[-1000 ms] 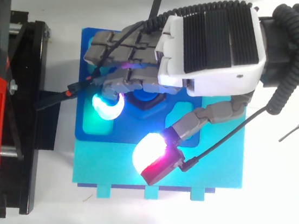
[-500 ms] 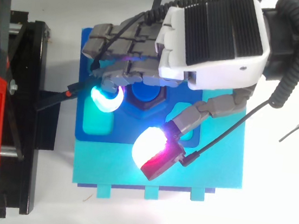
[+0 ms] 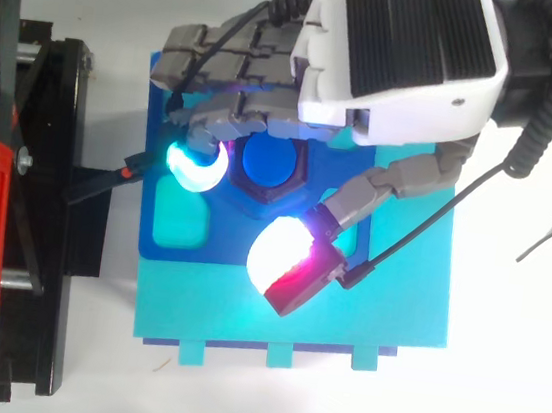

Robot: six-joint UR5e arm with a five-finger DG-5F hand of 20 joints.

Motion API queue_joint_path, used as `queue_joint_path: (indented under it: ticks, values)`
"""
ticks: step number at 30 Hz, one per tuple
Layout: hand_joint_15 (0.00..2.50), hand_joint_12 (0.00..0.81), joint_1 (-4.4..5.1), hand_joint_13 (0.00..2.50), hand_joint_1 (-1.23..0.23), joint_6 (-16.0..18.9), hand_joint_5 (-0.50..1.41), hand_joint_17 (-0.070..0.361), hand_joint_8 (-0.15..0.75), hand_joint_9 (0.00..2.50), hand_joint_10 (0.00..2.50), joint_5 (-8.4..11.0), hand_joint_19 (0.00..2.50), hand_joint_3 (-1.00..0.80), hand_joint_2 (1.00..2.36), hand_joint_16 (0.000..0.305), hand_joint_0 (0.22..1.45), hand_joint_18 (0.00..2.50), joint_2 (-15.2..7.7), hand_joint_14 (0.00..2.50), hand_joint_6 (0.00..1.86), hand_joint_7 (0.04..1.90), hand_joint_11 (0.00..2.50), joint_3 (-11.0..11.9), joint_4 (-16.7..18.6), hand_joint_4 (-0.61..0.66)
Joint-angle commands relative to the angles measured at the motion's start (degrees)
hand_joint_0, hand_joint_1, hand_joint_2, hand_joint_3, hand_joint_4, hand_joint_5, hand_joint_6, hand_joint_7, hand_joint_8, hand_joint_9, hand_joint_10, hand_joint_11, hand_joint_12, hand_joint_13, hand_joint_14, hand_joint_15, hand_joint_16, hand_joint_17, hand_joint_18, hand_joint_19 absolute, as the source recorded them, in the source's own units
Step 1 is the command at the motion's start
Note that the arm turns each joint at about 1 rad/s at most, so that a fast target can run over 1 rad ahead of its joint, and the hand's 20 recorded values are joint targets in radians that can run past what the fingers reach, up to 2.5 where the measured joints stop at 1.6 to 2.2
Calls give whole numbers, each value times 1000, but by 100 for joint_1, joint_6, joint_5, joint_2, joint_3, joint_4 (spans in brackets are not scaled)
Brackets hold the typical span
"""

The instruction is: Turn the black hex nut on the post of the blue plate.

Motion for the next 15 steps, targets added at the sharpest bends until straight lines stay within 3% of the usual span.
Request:
queue_joint_path:
  ticks: [1,15]
  values:
    - [18,378,-49,232,-245,-4,-193,127,281,227,0,-74,295,-500,1000,56,471,281,-2,0,503,858,0,0,33,305]
    - [27,377,-242,238,-249,-30,-193,126,280,229,0,-337,302,-500,1000,56,474,287,7,0,503,859,0,-9,59,303]
